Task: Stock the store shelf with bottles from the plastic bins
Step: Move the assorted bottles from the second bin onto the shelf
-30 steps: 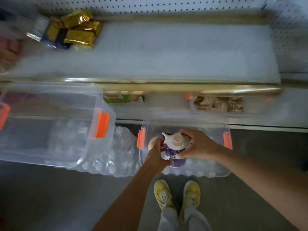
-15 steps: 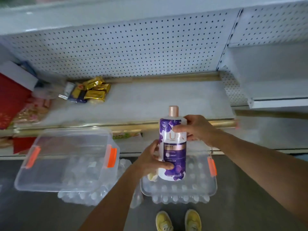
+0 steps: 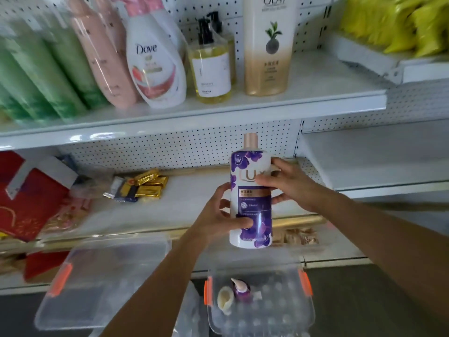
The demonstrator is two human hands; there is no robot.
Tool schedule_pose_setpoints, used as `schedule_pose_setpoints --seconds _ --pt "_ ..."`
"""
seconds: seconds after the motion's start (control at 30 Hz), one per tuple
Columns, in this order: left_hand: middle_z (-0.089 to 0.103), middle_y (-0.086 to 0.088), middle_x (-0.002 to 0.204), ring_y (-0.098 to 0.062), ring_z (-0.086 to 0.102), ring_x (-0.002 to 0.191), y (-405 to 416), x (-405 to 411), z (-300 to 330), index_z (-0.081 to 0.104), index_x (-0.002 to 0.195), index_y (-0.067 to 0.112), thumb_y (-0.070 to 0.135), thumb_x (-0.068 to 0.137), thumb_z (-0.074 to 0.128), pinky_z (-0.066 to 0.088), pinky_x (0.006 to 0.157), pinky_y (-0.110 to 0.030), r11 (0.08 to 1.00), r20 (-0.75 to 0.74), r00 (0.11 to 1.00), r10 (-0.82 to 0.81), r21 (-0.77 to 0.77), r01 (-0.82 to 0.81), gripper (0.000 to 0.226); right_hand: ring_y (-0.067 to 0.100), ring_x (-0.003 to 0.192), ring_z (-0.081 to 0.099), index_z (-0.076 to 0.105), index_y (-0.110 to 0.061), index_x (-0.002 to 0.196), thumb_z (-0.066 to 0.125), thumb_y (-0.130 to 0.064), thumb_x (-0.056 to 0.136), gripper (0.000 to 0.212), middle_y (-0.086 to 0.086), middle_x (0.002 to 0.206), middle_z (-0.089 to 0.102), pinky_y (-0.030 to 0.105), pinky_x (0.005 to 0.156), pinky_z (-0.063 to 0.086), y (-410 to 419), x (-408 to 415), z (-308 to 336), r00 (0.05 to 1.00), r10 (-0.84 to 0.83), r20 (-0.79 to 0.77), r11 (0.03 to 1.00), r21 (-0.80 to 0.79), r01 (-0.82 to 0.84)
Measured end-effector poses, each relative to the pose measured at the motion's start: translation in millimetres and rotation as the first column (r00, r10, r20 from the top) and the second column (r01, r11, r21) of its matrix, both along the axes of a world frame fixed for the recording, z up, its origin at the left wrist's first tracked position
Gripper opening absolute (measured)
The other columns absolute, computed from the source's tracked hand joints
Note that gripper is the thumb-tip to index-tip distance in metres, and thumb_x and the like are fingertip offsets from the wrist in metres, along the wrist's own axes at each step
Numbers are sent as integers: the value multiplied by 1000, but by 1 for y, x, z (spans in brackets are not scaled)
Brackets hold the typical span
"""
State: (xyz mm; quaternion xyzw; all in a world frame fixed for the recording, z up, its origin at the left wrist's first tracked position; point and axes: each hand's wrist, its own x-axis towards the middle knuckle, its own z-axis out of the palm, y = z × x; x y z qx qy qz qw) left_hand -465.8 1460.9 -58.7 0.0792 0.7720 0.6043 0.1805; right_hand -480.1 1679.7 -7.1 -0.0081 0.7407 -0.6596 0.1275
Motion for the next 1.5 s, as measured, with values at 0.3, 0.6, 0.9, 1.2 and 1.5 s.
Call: schedule_pose_setpoints --seconds 0.3,0.6,0.9,1.2,1.5 --pt "67 -5 111 -18 70 93 28 -23 91 39 128 53 21 62 90 58 72 -28 994 -199 977 -81 60 95 89 19 92 72 56 -22 119 76 -28 81 43 3 103 73 38 73 59 21 -3 91 956 -123 -266 991 26 135" --pt "63 5 117 -18 61 108 92 -48 162 35 133 50 19 69 87 59 84 -38 990 -357 931 -77 79 113 88 16 83 73 57 -24 122 78 -32 79 48 2 99 74 29 63 57 77 -29 164 879 -154 -451 981 38 192" --pt "58 5 126 -13 58 111 171 -94 208 25 148 33 14 73 83 58 80 -26 994 -472 881 -25 79 71 97 24 94 70 54 -20 125 76 -21 81 49 8 109 70 40 72 58 148 -75 215 836 -140 -531 978 58 201" --pt "56 1 131 -14 56 119 223 -152 203 19 149 30 -3 76 75 51 98 -39 998 -470 881 58 63 -32 98 26 101 68 49 -21 125 77 -15 81 53 11 111 69 48 85 57 189 -136 213 840 -92 -535 979 106 175" --pt "46 -7 140 -20 47 129 249 -192 203 9 151 26 -20 76 60 42 107 -48 993 -441 890 112 78 -86 101 19 98 67 41 -30 120 77 -28 81 52 3 111 66 36 75 59 199 -198 215 848 -23 -530 951 250 181"
